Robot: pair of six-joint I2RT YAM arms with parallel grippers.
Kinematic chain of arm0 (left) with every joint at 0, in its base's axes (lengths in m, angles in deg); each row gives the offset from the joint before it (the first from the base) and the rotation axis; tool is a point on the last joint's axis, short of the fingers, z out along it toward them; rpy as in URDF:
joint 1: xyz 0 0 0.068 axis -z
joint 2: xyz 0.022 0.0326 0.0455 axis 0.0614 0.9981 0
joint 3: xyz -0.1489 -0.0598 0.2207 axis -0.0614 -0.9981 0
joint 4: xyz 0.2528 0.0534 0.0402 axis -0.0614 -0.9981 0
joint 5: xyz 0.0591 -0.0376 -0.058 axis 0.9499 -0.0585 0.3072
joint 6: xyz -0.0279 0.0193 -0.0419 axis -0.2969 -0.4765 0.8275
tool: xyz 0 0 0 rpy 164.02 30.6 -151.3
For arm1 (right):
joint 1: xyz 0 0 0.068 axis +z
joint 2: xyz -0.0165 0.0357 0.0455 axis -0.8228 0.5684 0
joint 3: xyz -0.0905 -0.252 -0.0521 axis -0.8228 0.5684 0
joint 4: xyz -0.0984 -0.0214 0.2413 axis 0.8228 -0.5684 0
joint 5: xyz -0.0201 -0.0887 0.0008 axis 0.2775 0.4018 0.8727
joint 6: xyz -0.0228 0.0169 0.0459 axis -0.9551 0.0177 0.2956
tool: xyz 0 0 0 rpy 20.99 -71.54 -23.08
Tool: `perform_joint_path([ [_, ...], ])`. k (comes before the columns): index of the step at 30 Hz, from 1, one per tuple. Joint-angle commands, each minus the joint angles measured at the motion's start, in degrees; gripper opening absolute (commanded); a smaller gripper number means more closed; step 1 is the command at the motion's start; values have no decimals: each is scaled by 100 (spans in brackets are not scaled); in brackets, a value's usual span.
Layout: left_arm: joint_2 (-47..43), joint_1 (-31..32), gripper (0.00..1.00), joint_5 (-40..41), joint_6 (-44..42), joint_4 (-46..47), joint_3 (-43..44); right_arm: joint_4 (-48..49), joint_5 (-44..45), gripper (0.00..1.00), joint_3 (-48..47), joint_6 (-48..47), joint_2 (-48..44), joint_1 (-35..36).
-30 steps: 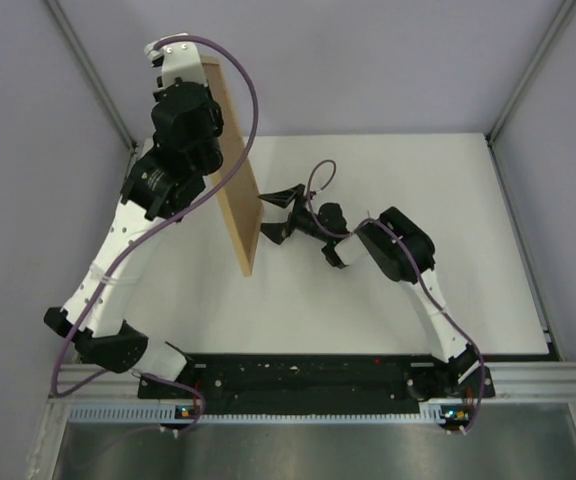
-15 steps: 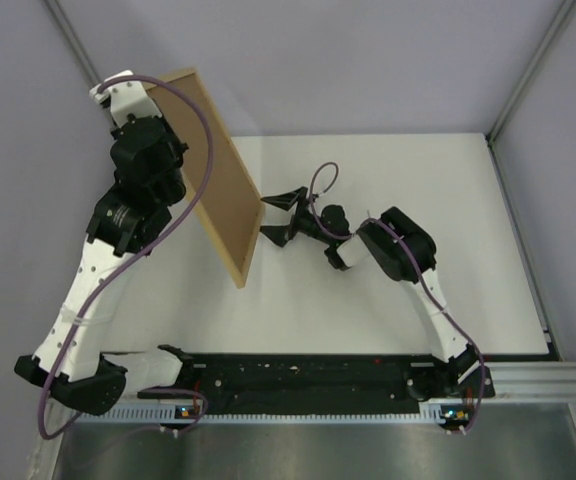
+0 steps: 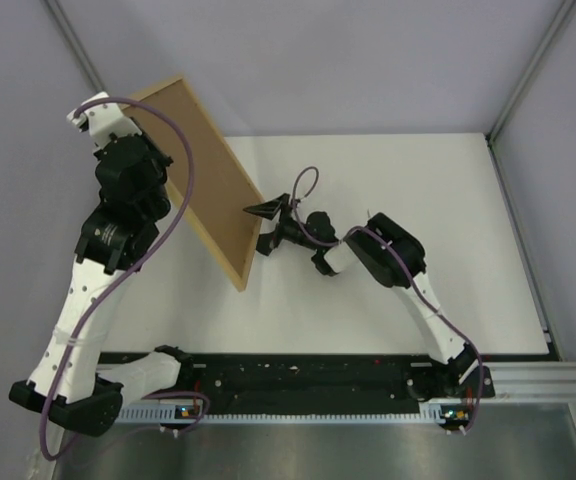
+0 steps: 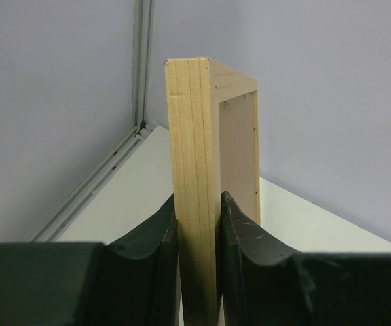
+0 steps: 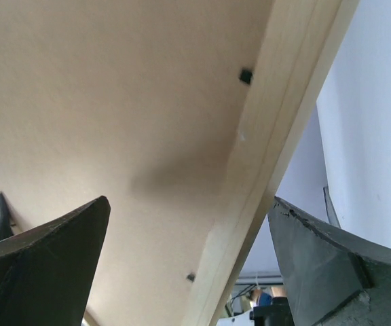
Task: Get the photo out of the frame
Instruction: Turn over the photo frame at the center of the board.
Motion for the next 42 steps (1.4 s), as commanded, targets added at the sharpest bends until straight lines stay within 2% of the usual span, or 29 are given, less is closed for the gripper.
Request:
perform_joint_path([
  [1,209,-75,0,-357,-656,-1608,-392,2457,-4,99,-487,1814,283,378],
  [14,86,-391,0,-542,-648,-1687,-638,2414,-979,99,-1103,955,283,142],
  [23,191,-462,0,-621,-621,-1696,-585,1351,-1648,99,-690,15,3,-263],
  [35,77,-629,0,-691,-630,-1766,-981,-205,-2228,99,-910,-1173,20,-658],
  [42,59,-708,0,-1034,-525,-1924,-1156,-224,-2026,99,-883,-1173,239,-781],
])
